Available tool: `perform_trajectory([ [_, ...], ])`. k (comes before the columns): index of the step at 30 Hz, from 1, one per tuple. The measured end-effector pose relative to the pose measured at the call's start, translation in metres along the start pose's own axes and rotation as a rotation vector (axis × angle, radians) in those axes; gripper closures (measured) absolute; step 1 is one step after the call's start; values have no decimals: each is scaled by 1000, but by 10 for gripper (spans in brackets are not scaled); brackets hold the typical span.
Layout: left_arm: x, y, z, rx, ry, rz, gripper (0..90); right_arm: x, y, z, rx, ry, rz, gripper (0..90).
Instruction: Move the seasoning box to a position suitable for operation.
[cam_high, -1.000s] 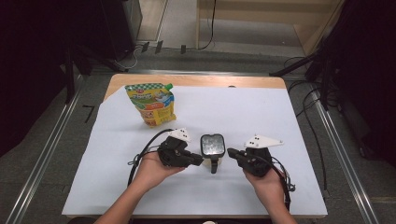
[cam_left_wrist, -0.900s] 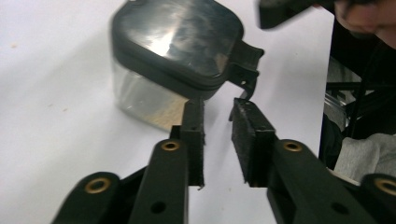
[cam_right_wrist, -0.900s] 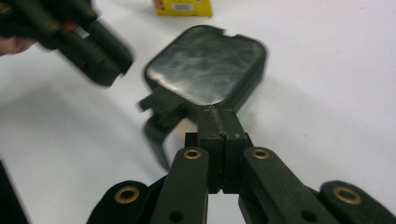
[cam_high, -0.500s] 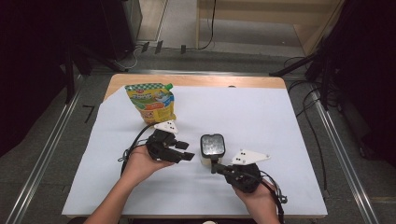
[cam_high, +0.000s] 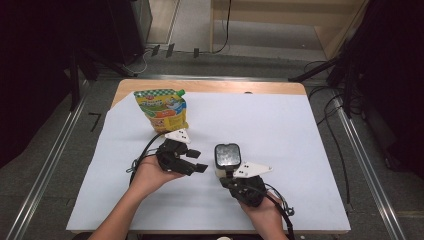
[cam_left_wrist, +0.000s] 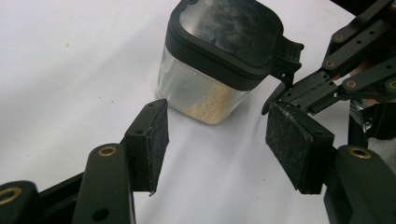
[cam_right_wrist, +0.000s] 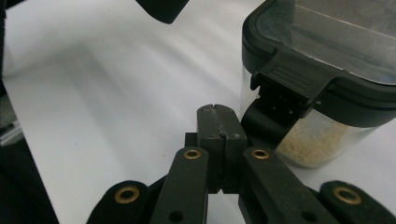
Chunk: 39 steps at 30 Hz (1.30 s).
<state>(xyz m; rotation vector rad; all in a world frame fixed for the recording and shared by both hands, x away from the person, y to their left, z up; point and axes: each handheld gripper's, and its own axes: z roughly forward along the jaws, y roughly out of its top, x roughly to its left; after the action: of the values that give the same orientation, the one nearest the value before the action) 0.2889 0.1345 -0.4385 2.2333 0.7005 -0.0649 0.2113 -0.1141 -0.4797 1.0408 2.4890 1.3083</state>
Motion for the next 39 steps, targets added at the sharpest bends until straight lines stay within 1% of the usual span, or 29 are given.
perform_trajectory([
  [4, 1, -1, 0, -5, -2, -7, 401, -1, -1, -1, 1, -4, 7, 900],
  [6, 1, -1, -1, -2, 0, -1, 402, -2, -1, -2, 3, -6, 5, 900],
  [15, 1, -1, -1, -1, -4, 5, 403, -8, -4, -8, 8, -23, 27, 900],
  [21, 1, -1, 0, 0, -8, 8, 405, -14, -5, -14, 15, -38, 30, 900],
  [26, 1, 0, 2, 0, -3, 14, 402, -22, -7, -20, 12, -59, 43, 900],
  [30, 1, 1, 3, 1, -9, 20, 401, -32, -10, -27, 6, -82, 55, 900],
  [32, 0, 1, 3, -2, -15, 16, 406, -36, -11, -29, 3, -84, 67, 900],
  [39, -1, 2, 5, -3, -19, 32, 394, -48, -12, -36, 4, -106, 92, 900],
])
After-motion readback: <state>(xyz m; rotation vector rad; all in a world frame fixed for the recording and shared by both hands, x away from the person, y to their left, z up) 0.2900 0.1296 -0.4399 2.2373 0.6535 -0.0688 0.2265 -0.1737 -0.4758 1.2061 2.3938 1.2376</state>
